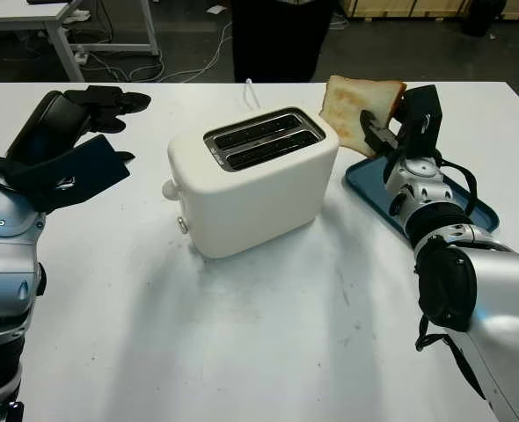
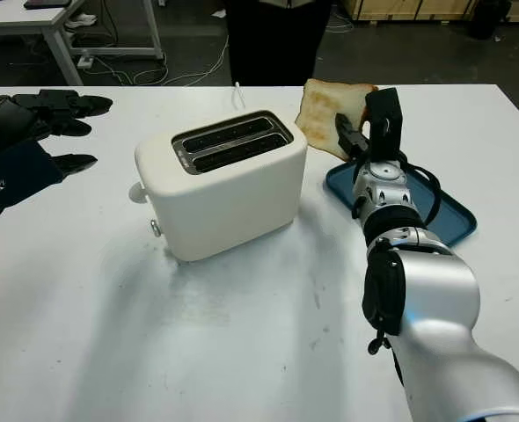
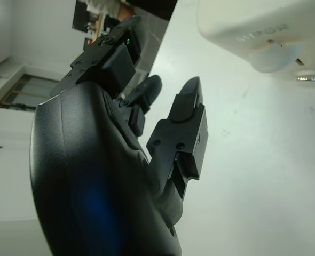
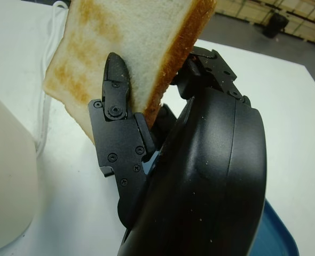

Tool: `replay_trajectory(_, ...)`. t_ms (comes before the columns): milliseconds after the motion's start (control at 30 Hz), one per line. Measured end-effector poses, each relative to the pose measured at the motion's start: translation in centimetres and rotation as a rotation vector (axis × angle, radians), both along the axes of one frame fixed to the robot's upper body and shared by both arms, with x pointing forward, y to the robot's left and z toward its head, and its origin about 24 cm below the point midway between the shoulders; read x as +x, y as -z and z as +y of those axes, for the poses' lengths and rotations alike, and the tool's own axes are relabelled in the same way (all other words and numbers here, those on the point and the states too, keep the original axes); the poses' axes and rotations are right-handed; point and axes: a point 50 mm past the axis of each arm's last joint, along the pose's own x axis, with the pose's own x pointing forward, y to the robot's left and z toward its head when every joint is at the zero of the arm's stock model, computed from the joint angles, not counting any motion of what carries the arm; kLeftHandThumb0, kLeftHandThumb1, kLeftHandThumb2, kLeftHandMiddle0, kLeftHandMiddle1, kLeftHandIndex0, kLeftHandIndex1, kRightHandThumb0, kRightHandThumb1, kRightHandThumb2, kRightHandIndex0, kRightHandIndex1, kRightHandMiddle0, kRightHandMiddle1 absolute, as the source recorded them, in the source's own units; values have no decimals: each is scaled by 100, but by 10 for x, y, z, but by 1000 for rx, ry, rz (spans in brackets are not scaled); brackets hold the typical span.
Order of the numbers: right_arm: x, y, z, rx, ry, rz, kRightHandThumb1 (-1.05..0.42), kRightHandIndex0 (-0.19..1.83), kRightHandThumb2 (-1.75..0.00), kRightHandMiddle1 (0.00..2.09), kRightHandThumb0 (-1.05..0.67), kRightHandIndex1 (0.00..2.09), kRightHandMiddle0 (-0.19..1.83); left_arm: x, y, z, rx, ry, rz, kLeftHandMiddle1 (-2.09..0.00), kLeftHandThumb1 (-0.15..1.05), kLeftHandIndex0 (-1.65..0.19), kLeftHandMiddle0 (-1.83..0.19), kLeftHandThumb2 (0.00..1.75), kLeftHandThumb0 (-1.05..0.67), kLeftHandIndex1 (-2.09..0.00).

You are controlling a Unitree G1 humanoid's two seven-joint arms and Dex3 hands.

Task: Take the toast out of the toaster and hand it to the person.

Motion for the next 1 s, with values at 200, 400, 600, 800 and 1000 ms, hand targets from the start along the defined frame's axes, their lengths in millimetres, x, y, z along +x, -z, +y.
replay_trajectory(200,0,0,0,-2,1,0,-92,75,-34,175,-21,175,35,0,0,0,0,0,0,-64,92,-63,-41,15,7,0)
replay_trajectory(400,0,0,-1,18,5,-3,-92,77,-31,175,-21,175,41,0,0,0,0,-1,1,-65,92,-63,-41,15,8,-1)
replay_trajectory(600,0,0,-2,30,11,-4,-92,76,-31,175,-21,175,41,0,0,0,0,1,5,-64,92,-62,-40,15,11,0)
replay_trajectory(800,0,0,-2,28,13,-4,-92,75,-31,175,-22,175,39,0,0,0,1,0,6,-65,92,-63,-40,15,10,0)
replay_trajectory(1000,0,0,-1,12,7,-3,-92,76,-32,175,-21,175,42,0,0,0,2,2,7,-65,92,-63,-40,15,10,0)
